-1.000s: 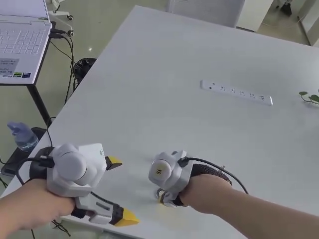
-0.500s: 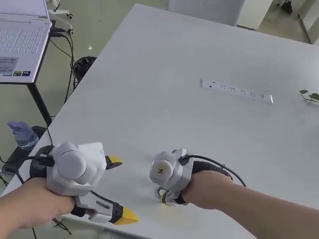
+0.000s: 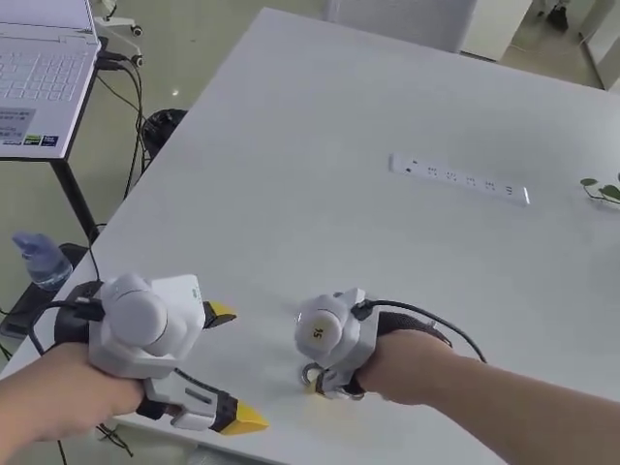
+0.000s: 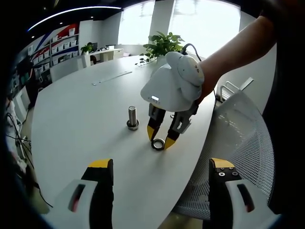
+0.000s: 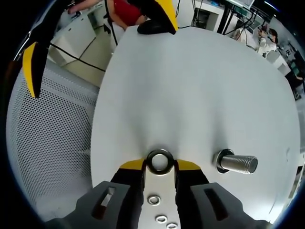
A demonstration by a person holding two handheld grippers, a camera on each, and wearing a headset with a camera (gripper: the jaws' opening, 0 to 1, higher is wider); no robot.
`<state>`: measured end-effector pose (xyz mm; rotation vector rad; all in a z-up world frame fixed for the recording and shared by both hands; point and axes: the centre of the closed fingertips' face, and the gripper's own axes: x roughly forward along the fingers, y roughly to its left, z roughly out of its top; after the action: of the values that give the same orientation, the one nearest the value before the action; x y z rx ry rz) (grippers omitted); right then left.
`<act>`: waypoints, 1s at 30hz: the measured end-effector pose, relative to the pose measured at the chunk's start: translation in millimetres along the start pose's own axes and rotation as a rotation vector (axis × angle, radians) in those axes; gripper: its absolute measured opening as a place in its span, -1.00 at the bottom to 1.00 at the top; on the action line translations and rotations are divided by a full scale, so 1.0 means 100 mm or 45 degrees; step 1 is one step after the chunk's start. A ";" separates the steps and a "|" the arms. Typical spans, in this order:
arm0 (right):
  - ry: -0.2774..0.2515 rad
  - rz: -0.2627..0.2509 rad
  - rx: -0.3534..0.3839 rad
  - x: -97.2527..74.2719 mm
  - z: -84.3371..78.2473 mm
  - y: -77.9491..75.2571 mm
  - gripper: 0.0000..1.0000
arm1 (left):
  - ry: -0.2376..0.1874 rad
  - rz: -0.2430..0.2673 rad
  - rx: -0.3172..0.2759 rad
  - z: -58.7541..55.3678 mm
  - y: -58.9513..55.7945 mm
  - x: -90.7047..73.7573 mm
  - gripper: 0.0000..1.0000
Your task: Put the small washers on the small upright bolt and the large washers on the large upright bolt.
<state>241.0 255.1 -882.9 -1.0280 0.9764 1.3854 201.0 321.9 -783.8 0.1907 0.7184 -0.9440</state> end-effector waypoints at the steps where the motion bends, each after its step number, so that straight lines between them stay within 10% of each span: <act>1: -0.001 0.002 -0.003 0.00 0.00 0.00 -0.52 | -0.002 0.000 -0.002 0.00 -0.01 0.00 0.64; 30: 0.041 0.015 0.067 -0.02 -0.03 -0.02 -0.58 | 0.004 -0.009 0.014 0.04 0.00 -0.03 0.63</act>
<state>243.7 251.5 -881.9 -1.0094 1.0387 1.3493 202.0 322.0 -778.9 0.1993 0.7170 -0.9543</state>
